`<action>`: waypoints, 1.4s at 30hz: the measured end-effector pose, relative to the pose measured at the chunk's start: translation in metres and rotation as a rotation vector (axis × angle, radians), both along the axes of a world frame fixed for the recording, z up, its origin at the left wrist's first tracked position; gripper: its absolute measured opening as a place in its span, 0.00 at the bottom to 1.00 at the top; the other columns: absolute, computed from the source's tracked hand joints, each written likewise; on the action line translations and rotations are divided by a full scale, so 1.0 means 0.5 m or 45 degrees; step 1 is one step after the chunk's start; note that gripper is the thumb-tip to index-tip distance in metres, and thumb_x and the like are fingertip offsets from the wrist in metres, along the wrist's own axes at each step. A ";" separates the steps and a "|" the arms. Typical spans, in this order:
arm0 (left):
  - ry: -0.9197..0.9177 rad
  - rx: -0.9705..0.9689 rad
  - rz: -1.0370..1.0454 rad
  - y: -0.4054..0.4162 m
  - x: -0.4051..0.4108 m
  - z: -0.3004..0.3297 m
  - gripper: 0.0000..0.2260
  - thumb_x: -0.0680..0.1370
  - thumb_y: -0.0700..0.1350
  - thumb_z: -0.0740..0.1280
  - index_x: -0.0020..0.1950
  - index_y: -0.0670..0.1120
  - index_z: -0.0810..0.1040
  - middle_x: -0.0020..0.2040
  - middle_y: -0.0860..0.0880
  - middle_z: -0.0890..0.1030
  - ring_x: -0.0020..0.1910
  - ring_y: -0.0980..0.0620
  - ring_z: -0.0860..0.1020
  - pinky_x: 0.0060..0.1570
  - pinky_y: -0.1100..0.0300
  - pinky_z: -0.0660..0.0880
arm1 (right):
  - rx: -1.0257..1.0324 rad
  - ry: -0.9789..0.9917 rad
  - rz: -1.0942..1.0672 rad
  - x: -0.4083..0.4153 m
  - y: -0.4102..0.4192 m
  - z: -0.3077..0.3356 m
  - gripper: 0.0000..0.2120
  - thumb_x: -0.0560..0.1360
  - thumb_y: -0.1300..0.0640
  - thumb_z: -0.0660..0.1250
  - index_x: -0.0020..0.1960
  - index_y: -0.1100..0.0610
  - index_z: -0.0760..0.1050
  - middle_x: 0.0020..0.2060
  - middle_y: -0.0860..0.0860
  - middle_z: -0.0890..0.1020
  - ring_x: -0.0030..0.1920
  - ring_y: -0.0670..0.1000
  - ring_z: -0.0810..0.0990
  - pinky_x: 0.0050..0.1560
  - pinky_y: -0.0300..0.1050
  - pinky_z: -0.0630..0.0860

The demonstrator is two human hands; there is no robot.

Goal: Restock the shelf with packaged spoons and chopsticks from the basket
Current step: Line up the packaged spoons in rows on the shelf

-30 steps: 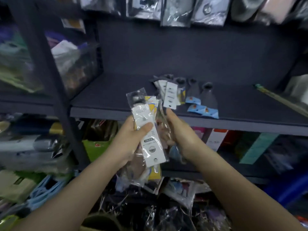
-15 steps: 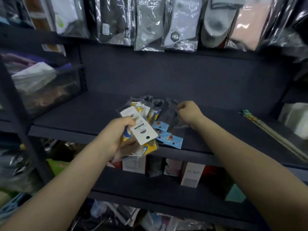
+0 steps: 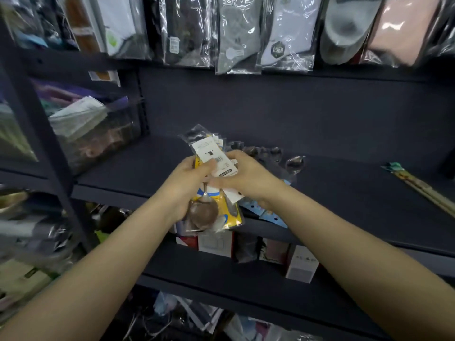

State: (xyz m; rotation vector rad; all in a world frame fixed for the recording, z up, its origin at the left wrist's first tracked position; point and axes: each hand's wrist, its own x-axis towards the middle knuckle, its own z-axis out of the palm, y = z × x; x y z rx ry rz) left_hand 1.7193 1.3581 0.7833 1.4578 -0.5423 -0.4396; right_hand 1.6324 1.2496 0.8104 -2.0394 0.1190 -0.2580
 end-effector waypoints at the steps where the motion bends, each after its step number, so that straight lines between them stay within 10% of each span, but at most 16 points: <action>1: 0.054 -0.016 -0.064 0.006 0.008 0.000 0.10 0.77 0.38 0.62 0.57 0.40 0.76 0.46 0.44 0.83 0.39 0.50 0.82 0.39 0.59 0.80 | 0.047 -0.015 -0.071 0.012 -0.003 -0.002 0.06 0.72 0.63 0.70 0.42 0.54 0.75 0.38 0.49 0.81 0.35 0.45 0.77 0.34 0.35 0.74; 8: 0.172 0.093 -0.105 0.053 0.084 -0.014 0.06 0.76 0.34 0.63 0.50 0.41 0.77 0.42 0.43 0.83 0.32 0.51 0.83 0.33 0.59 0.81 | 0.012 -0.013 -0.730 0.136 -0.108 -0.049 0.11 0.77 0.63 0.60 0.59 0.63 0.71 0.52 0.59 0.80 0.49 0.59 0.80 0.44 0.50 0.76; 15: 0.021 0.239 0.030 0.046 0.175 -0.001 0.06 0.74 0.43 0.68 0.41 0.41 0.78 0.37 0.42 0.79 0.31 0.47 0.77 0.38 0.55 0.78 | -0.844 0.359 -0.801 0.180 -0.106 -0.076 0.22 0.76 0.60 0.59 0.70 0.58 0.64 0.69 0.59 0.63 0.69 0.62 0.60 0.68 0.54 0.62; 22: -0.181 0.369 -0.158 -0.026 0.198 0.031 0.07 0.75 0.45 0.67 0.38 0.46 0.76 0.34 0.49 0.77 0.26 0.58 0.77 0.24 0.70 0.72 | -0.991 -0.180 -0.044 0.165 -0.046 -0.029 0.31 0.68 0.70 0.56 0.70 0.56 0.66 0.71 0.55 0.65 0.71 0.54 0.63 0.72 0.42 0.61; 25: -0.016 0.198 -0.242 -0.037 0.210 0.040 0.05 0.77 0.39 0.63 0.42 0.44 0.75 0.37 0.45 0.78 0.31 0.52 0.78 0.31 0.60 0.76 | -0.775 -0.283 -0.178 0.176 -0.040 -0.021 0.25 0.71 0.70 0.58 0.68 0.62 0.69 0.67 0.59 0.69 0.68 0.51 0.64 0.69 0.27 0.55; 29: -0.212 0.117 -0.356 -0.027 0.238 0.043 0.09 0.77 0.37 0.62 0.55 0.48 0.73 0.47 0.48 0.81 0.43 0.50 0.80 0.48 0.54 0.77 | -0.084 -0.159 -0.670 0.208 -0.041 0.003 0.28 0.77 0.57 0.63 0.73 0.59 0.58 0.59 0.52 0.72 0.58 0.51 0.75 0.63 0.47 0.73; 34: -0.351 0.159 -0.474 -0.001 0.268 0.047 0.07 0.77 0.39 0.62 0.52 0.48 0.76 0.48 0.46 0.82 0.48 0.46 0.81 0.55 0.48 0.77 | 0.574 0.050 -0.311 0.222 -0.033 0.012 0.07 0.78 0.62 0.61 0.53 0.60 0.76 0.44 0.54 0.82 0.39 0.48 0.83 0.43 0.42 0.82; 39: -0.901 0.523 -0.236 0.041 0.319 0.061 0.06 0.75 0.43 0.66 0.39 0.44 0.75 0.31 0.49 0.74 0.27 0.55 0.71 0.28 0.61 0.67 | 0.592 0.095 -0.326 0.262 -0.022 -0.005 0.05 0.77 0.63 0.63 0.43 0.59 0.74 0.37 0.52 0.81 0.29 0.44 0.82 0.35 0.38 0.82; 42: -1.036 0.590 -0.016 0.080 0.362 0.072 0.10 0.75 0.42 0.66 0.34 0.46 0.72 0.27 0.50 0.69 0.27 0.52 0.67 0.29 0.58 0.60 | 0.625 0.119 -0.387 0.314 -0.028 -0.009 0.07 0.77 0.64 0.63 0.40 0.59 0.72 0.28 0.49 0.82 0.26 0.43 0.81 0.30 0.36 0.80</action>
